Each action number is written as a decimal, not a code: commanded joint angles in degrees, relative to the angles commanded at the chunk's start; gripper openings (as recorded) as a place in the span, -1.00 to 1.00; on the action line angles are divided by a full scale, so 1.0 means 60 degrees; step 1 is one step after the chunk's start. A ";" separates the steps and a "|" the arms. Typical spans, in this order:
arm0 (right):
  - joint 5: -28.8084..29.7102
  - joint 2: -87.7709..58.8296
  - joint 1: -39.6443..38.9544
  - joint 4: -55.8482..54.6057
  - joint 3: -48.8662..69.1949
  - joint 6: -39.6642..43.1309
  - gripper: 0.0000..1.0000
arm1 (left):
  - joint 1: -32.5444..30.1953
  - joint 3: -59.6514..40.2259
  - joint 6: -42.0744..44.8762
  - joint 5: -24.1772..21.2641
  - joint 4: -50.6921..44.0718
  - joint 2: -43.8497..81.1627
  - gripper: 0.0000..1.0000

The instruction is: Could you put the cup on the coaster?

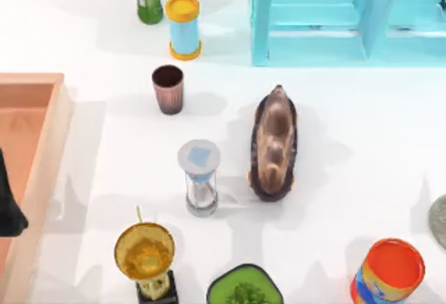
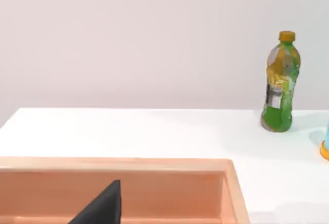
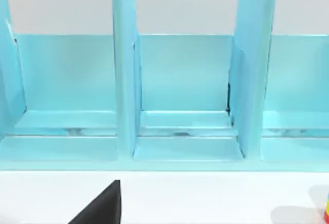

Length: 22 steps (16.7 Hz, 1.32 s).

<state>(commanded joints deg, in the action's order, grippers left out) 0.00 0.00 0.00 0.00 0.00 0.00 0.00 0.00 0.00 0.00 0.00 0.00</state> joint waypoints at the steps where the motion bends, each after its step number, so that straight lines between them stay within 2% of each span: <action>1: 0.0000 0.0000 0.0000 0.0000 0.0000 0.0000 1.00 | 0.0000 0.0000 0.0000 0.0000 0.0000 0.0000 1.00; 5: -0.0091 -0.0493 -0.0098 0.0224 0.0499 0.0180 1.00 | 0.0000 0.0000 0.0000 0.0000 0.0000 0.0000 1.00; 10: -0.0580 -0.3015 -0.0589 0.1368 0.3061 0.1098 1.00 | 0.0000 0.0000 0.0000 0.0000 0.0000 0.0000 1.00; 15: -0.1401 -0.7053 -0.1360 0.3191 0.7164 0.2554 1.00 | 0.0000 0.0000 0.0000 0.0000 0.0000 0.0000 1.00; 22: -0.2896 -1.3929 -0.2648 0.6284 1.4099 0.4999 1.00 | 0.0000 0.0000 0.0000 0.0000 0.0000 0.0000 1.00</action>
<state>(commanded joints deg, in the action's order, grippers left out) -17.38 -83.57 -15.89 37.71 84.59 29.99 0.00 0.00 0.00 0.00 0.00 0.00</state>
